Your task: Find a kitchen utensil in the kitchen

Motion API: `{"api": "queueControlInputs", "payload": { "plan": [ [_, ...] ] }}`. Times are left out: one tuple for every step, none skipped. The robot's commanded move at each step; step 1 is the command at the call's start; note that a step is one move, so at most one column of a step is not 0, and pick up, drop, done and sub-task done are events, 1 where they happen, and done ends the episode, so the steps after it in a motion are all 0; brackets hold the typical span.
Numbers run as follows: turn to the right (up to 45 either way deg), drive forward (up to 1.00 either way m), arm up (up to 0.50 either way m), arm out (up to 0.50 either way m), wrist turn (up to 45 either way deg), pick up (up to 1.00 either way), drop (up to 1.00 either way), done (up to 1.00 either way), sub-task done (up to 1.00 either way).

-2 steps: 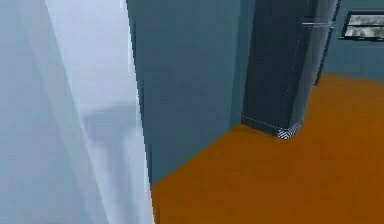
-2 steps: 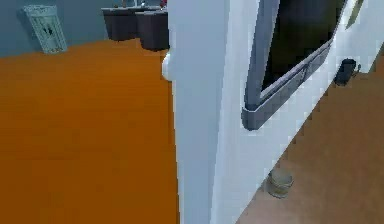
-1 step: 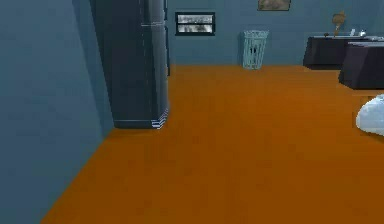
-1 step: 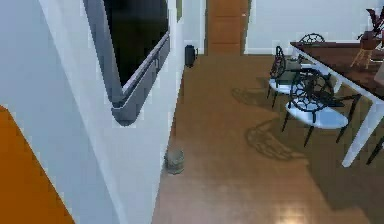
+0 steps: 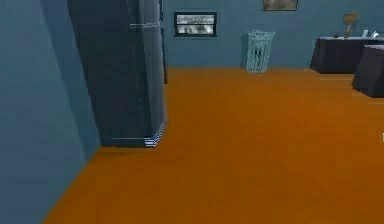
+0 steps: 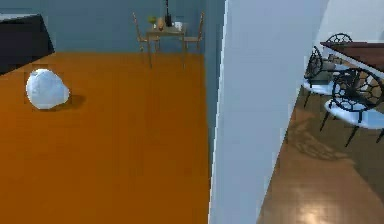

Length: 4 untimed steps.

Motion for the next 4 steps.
{"api": "queueControlInputs", "payload": {
  "plan": [
    [36.0,0.00,0.00,0.00,0.0,0.00,0.00,0.00,0.00],
    [0.0,1.00,0.00,0.00,0.0,0.00,0.00,0.00,0.00],
    [0.0,1.00,0.00,0.00,0.0,0.00,0.00,0.00,0.00],
    [0.0,1.00,0.00,0.00,0.0,0.00,0.00,0.00,0.00]
  ]
}}
